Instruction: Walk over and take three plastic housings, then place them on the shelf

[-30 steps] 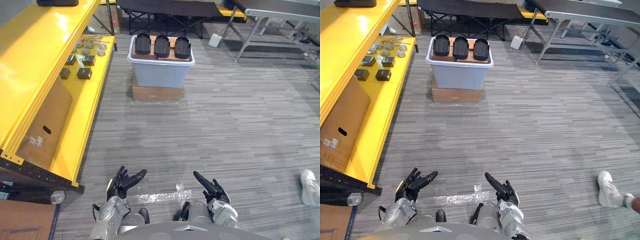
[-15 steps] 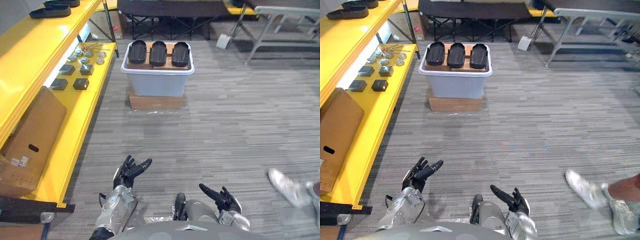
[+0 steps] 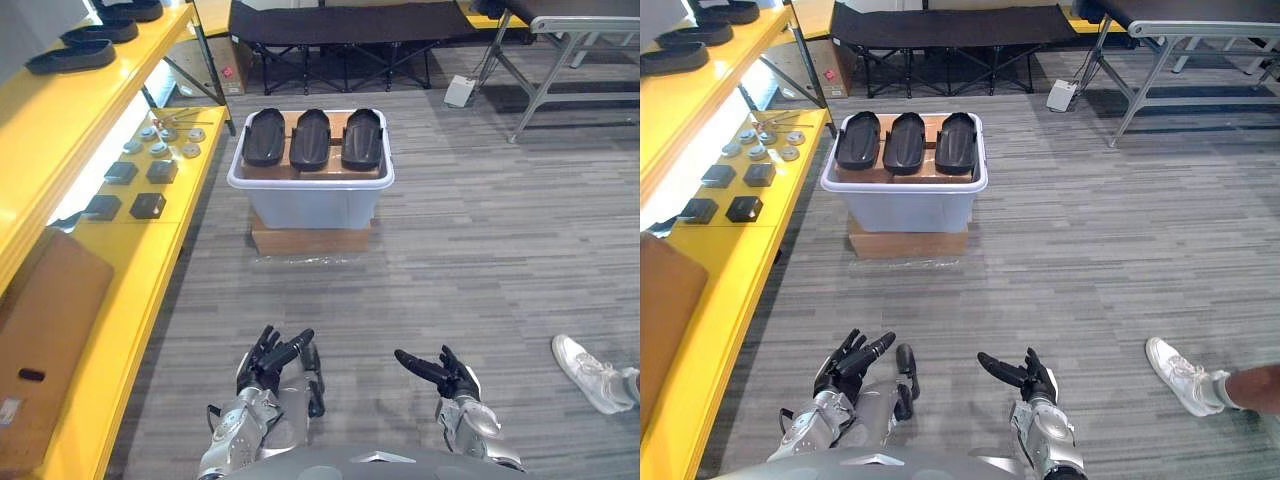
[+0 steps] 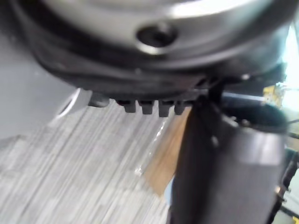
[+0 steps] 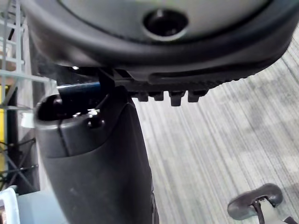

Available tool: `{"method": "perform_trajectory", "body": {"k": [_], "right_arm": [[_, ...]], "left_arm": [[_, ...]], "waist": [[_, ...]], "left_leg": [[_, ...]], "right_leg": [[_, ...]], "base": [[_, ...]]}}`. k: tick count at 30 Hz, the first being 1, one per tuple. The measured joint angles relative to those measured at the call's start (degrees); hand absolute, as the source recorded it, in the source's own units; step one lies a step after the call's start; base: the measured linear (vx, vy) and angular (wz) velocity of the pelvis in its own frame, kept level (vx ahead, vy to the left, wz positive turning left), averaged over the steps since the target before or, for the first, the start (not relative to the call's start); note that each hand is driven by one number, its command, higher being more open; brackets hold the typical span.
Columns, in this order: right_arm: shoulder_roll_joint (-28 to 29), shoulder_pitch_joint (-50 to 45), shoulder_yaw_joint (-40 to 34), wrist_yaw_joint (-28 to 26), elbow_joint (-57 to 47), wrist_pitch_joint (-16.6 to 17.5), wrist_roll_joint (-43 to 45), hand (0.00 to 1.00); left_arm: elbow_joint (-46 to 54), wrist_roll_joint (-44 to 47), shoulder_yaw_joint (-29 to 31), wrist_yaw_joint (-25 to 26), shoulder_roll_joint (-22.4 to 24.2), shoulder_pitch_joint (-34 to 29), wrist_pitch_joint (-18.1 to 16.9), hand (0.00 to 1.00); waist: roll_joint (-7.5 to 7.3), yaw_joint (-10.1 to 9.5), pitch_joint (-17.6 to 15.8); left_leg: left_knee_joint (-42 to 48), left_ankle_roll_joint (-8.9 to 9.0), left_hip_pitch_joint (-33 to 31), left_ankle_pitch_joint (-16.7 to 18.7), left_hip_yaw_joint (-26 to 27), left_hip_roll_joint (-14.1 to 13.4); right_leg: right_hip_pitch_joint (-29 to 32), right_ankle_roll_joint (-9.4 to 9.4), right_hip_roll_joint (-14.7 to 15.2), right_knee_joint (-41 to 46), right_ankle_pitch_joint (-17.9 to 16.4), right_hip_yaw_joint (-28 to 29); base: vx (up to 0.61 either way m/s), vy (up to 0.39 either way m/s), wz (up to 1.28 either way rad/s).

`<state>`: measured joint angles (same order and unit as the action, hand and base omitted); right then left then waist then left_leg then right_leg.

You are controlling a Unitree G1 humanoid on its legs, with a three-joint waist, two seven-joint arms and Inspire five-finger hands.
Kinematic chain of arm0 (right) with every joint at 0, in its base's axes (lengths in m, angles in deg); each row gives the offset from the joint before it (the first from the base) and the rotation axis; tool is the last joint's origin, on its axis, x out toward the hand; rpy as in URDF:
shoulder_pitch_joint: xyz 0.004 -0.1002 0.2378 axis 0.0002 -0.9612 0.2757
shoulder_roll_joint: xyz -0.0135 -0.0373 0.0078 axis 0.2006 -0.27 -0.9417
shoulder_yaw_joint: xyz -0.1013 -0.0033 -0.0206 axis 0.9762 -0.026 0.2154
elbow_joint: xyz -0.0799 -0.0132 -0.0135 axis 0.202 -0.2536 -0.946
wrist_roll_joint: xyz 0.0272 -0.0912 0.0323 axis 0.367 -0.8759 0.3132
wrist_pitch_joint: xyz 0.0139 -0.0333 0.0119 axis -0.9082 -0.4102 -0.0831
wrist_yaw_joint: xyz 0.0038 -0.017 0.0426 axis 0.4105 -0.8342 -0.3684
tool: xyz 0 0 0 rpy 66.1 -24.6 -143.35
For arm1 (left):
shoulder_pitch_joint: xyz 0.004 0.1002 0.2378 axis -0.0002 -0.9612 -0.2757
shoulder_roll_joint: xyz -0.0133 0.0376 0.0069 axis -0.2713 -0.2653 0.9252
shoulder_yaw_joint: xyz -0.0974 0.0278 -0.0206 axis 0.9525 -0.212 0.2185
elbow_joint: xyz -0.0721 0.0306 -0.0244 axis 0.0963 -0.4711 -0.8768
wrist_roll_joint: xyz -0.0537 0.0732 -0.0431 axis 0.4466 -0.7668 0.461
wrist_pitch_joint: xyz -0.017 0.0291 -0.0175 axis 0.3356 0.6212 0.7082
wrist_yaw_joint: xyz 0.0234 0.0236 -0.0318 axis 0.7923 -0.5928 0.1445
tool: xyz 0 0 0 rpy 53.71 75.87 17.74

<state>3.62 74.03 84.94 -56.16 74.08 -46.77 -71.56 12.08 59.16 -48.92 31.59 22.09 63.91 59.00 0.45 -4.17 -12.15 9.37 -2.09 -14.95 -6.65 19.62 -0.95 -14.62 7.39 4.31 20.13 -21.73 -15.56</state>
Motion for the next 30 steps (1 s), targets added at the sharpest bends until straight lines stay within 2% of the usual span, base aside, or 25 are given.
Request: {"method": "perform_trajectory", "body": {"k": [1, 2, 4, 5, 7, 8, 9, 10, 11, 12, 13, 14, 15, 16, 17, 18, 19, 20, 22, 23, 24, 25, 26, 29, 30], "right_arm": [[-0.1, 0.4, -0.5, -0.3, 0.3, 0.1, 0.1, 1.0], [0.5, 0.4, -0.8, -0.6, 0.6, 0.7, 0.0, 1.0], [1.9, 0.3, 0.4, -0.7, 0.6, 1.1, 0.0, 1.0], [2.3, 0.3, 1.1, -0.6, 0.5, 1.4, 0.0, 1.0], [3.5, 0.9, 3.0, -0.5, -1.2, 1.8, 0.1, 1.0], [4.1, 1.0, 3.6, -0.6, -2.3, 2.5, 0.0, 1.0], [4.3, 0.9, 3.6, -0.7, -2.8, 2.9, 0.1, 1.0], [4.7, 1.0, 3.6, -0.7, -3.3, 3.5, 0.1, 1.0], [5.2, 1.0, 3.5, -0.8, -3.3, 3.8, 0.1, 1.0], [5.5, 0.8, 3.5, -1.0, -3.3, 3.8, 0.0, 1.0], [6.0, 0.6, 3.6, -1.1, -3.2, 3.8, 0.1, 1.0], [6.2, 0.2, 3.7, -1.1, -3.2, 3.8, 0.1, 1.0], [6.3, -0.3, 4.4, -1.1, -3.1, 3.8, 0.1, 1.0], [6.0, -0.2, 4.6, -1.0, -3.1, 3.8, 0.1, 1.0], [4.9, 0.2, 4.7, -0.4, -2.8, 3.8, 0.1, 1.0], [4.2, 0.4, 4.6, 0.2, -2.9, 3.9, 0.1, 1.0], [3.7, 0.7, 4.5, 0.6, -2.9, 3.9, 0.1, 1.0], [2.8, 0.5, 3.7, 1.2, -2.9, 3.9, 0.2, 1.0], [2.6, -0.5, 1.0, 1.3, -3.2, 4.6, 0.3, 1.0], [2.5, -0.8, -0.1, 1.5, -3.4, 5.3, 0.4, 1.0], [2.1, -1.1, -1.7, 2.1, -4.2, 6.3, 0.5, 1.0], [2.0, -1.5, -2.5, 2.4, -4.9, 6.8, 0.5, 1.0], [1.9, -2.4, -2.8, 2.6, -5.8, 7.5, 0.5, 1.0], [4.1, -7.1, -2.5, 2.8, -8.2, 8.4, 0.6, 1.0], [4.7, -8.0, -2.4, 2.7, -8.5, 8.4, 0.6, 1.0]], "left_arm": [[-0.2, 0.0, -0.1, -0.6, 0.1, 0.2, 0.0, 1.0], [-0.2, -0.1, -0.2, -1.1, -0.4, 1.0, 0.0, 1.0], [0.1, -0.1, -1.2, -1.2, -1.1, 1.8, 0.0, 1.0], [0.5, 0.0, -1.2, -1.2, -1.2, 1.9, -0.1, 1.0], [1.2, 0.0, -1.4, -1.7, -1.4, 3.3, -0.3, 1.0], [1.3, 0.2, -2.0, -1.7, -2.0, 4.7, -0.4, 1.0], [1.3, 0.1, -2.6, -1.8, -2.5, 5.4, -0.5, 1.0], [1.5, 0.1, -3.1, -2.2, -2.9, 6.3, -0.9, 1.0], [1.5, 0.1, -3.1, -2.4, -3.3, 6.4, -1.3, 1.0], [1.5, 0.2, -3.0, -2.4, -3.5, 6.1, -1.5, 1.0], [1.7, 0.2, -2.7, -2.5, -3.8, 5.1, -1.6, 1.0], [1.8, 0.3, -2.7, -2.5, -3.9, 4.1, -1.6, 1.0], [2.5, 0.6, -2.3, -2.2, -4.3, 1.4, -1.6, 1.0], [2.4, 0.8, -2.4, -1.9, -4.3, 0.5, -1.6, 1.0], [2.0, 1.1, -2.4, -1.3, -3.3, -1.0, -1.4, 1.0], [1.6, 2.3, -2.4, -1.3, -3.2, -1.9, -1.4, 1.0], [1.5, 2.4, -2.5, -1.3, -3.0, -1.8, -1.4, 1.0], [1.3, 2.3, -2.6, -1.5, -2.2, -1.7, -1.4, 1.0], [1.1, 2.3, -3.9, -1.5, -1.6, -1.4, -1.4, 1.0], [1.1, 2.2, -4.4, -1.5, -1.5, -1.0, -1.4, 1.0], [0.7, 2.1, -5.2, -1.3, -1.5, 0.1, -1.4, 1.0], [-0.3, 2.1, -5.3, -1.1, -1.3, 1.2, -1.4, 1.0], [-1.3, 1.5, -5.3, -0.3, -1.4, 2.3, -1.3, 1.0], [-1.9, -3.2, -5.7, -0.4, -2.8, 3.7, -1.4, 1.0], [-1.9, -4.2, -5.8, -0.4, -3.2, 3.5, -1.3, 1.0]], "waist": [[-0.65, 0.08, -0.2], [-1.96, 0.99, -0.8], [-2.12, 2.0, -1.0], [-1.97, 2.26, -1.1], [-0.52, 2.75, -1.2], [-0.09, 2.76, -1.3], [-0.12, 2.75, -1.3], [-0.18, 2.75, -1.3], [-0.83, 2.62, -1.3], [-1.24, 2.44, -1.3], [-2.0, 2.0, -1.0], [-2.49, 1.51, -0.8], [-3.58, 0.84, -0.1], [-3.54, 0.86, 0.0], [-1.08, 0.83, 0.3], [0.58, 1.05, 0.7], [0.84, 1.32, 0.6], [0.64, 1.33, 0.5], [0.05, 1.41, 0.5], [0.34, 1.65, 0.7], [1.16, 2.9, 1.1], [1.19, 3.69, 1.2], [0.61, 4.38, 1.2], [-0.96, 4.56, 1.8], [-1.02, 4.55, 1.8]], "left_leg": [[-0.8, -4.84, 1.4, 0.3, 0.1, 1.8], [-2.7, -5.66, 4.4, 1.2, -0.6, 4.3], [-2.9, -5.55, 8.7, 2.8, -2.3, 5.3], [-2.9, -5.34, 9.8, 3.0, -3.0, 5.2], [-4.1, -3.27, 13.2, 4.3, -7.2, 4.0], [-4.8, -2.05, 14.4, 5.0, -9.5, 3.6], [-5.1, -1.62, 14.8, 5.4, -10.7, 3.7], [-6.1, -1.3, 15.6, 6.5, -12.4, 3.7], [-6.2, -1.24, 16.4, 7.4, -13.7, 4.2], [-6.2, -1.13, 17.0, 7.8, -14.3, 4.4], [-5.6, -0.74, 18.4, 9.1, -15.3, 4.8], [-4.9, -0.04, 18.9, 10.2, -15.5, 5.1], [-1.4, 0.24, 18.7, 13.5, -15.8, 5.6], [1.1, 0.35, 17.9, 15.5, -16.0, 5.4], [7.2, 2.31, 15.5, 19.6, -16.3, 2.6], [13.0, 4.46, 12.9, 22.1, -15.9, 0.0], [16.2, 5.44, 11.2, 22.5, -15.0, -1.0], [19.7, 4.75, 9.2, 23.4, -11.7, -3.4], [14.7, 5.32, 9.6, 22.9, -10.8, -6.1], [11.9, 5.71, 9.5, 22.0, -10.8, -6.9], [5.5, 6.97, 9.7, 15.6, -10.4, -7.9], [2.7, 7.17, 10.7, 12.4, -9.9, -7.5], [-1.3, 6.74, 12.6, 10.9, -9.1, -6.1], [-4.4, 6.49, 14.2, 10.2, -8.0, -4.4], [-4.9, 6.49, 14.7, 10.2, -7.6, -4.3]], "right_leg": [[6.2, 0.73, 3.9, 14.5, 1.1, -1.0], [12.6, 0.22, 9.4, 30.0, 8.8, -2.2], [16.5, -2.17, 12.6, 33.6, 6.7, -3.4], [16.8, -2.1, 12.5, 31.0, 6.1, -4.1], [17.7, -0.83, 9.6, 15.7, 5.9, -4.7], [18.4, 0.24, 7.5, 6.7, 6.7, -2.7], [18.9, 1.17, 6.7, 2.4, 7.4, -1.2], [20.2, 2.28, 5.9, -3.6, 9.4, 1.6], [21.4, 2.03, 5.8, -6.4, 13.0, 3.6], [21.7, 1.77, 6.0, -6.7, 14.8, 4.2], [21.7, 0.52, 6.3, -6.5, 18.1, 4.5], [21.6, -0.46, 6.3, -6.1, 19.8, 4.4], [21.1, -2.06, 6.2, -6.0, 22.2, 3.9], [20.5, -4.22, 6.1, -6.0, 20.4, 3.1], [19.8, -4.65, 4.0, -6.6, 19.6, 2.1], [18.5, -5.26, 1.9, -9.3, 19.5, 1.3], [17.5, -5.81, 1.2, -10.6, 19.9, 1.1], [15.4, -6.39, 0.7, -12.8, 20.4, 0.5], [14.4, -6.37, 0.8, -13.8, 20.4, 0.1], [14.4, -6.27, 0.8, -14.2, 20.4, -0.1], [14.7, -5.76, 0.8, -14.7, 20.7, -0.2], [14.5, -5.14, 1.4, -15.4, 21.0, -0.1], [14.5, -4.4, 2.5, -15.7, 21.5, 0.2], [14.1, -3.36, 3.7, -17.6, 22.0, 0.5], [14.0, -3.22, 3.7, -17.6, 22.1, 0.6]], "base": [[0.53, 0.194, 0.17], [0.39, 0.18, 0.41], [0.56, 0.218, 0.55], [0.6, 0.161, 0.62], [0.49, 0.021, 0.67], [0.38, -0.038, 0.68], [0.37, -0.081, 0.95], [0.34, -0.126, 0.98], [0.34, -0.149, 0.92], [0.3, -0.185, 0.76], [0.25, -0.174, 0.45], [0.37, -0.312, 0.37], [0.29, -0.285, 0.17], [0.3, -0.329, 0.06], [0.22, -0.223, -0.02], [0.21, -0.2, 0.02], [0.21, -0.182, 0.15], [0.16, -0.15, 0.16], [0.18, -0.125, -0.02], [0.18, -0.008, -0.07], [0.13, 0.076, -0.01], [0.18, 0.153, -0.01], [0.14, 0.141, 0.0], [0.12, 0.108, -0.09], [0.1, 0.06, -0.14]]}}
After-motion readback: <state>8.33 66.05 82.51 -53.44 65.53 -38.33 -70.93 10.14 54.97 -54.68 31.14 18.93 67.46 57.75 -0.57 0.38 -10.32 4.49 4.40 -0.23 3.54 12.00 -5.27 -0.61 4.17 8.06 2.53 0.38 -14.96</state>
